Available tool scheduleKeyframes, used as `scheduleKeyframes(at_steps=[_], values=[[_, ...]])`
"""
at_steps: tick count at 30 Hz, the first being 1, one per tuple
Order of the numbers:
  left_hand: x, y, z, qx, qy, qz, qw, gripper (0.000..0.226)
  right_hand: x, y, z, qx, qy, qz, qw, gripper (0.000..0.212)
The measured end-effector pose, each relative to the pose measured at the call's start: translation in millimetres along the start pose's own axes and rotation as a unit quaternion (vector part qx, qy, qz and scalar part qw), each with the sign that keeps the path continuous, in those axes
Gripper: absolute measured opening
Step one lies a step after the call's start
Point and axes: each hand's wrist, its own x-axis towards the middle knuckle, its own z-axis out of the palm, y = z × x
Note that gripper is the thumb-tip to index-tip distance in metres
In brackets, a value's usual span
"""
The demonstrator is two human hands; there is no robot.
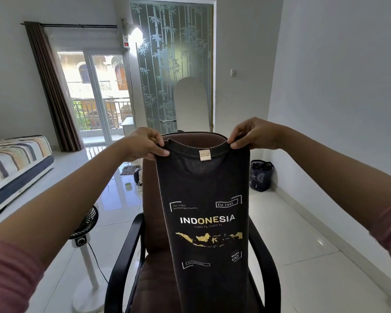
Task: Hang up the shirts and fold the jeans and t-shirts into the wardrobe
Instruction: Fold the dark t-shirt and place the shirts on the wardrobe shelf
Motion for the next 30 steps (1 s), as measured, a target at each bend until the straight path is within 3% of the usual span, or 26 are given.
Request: scheduleKeyframes(at_steps=[8,18,24,30], values=[[-11.0,4.4,6.6,0.051,-0.008,0.03,0.998,0.024,-6.9,4.5,7.0,-0.086,0.018,0.002,0.996,0.015],[-19.0,-10.7,-1.8,0.014,0.012,0.075,0.997,0.027,-2.7,10.6,22.0,-0.001,0.017,-0.021,1.0,0.017],[-18.4,-22.6,-15.2,-0.028,0.01,0.08,0.996,0.046,9.8,8.7,31.6,0.05,0.012,-0.025,0.998,0.032],[-9.3,-28.3,-24.8,-0.048,0.019,0.102,0.993,0.031,22.9,6.9,35.0,0.078,0.022,-0.038,0.996,0.031]])
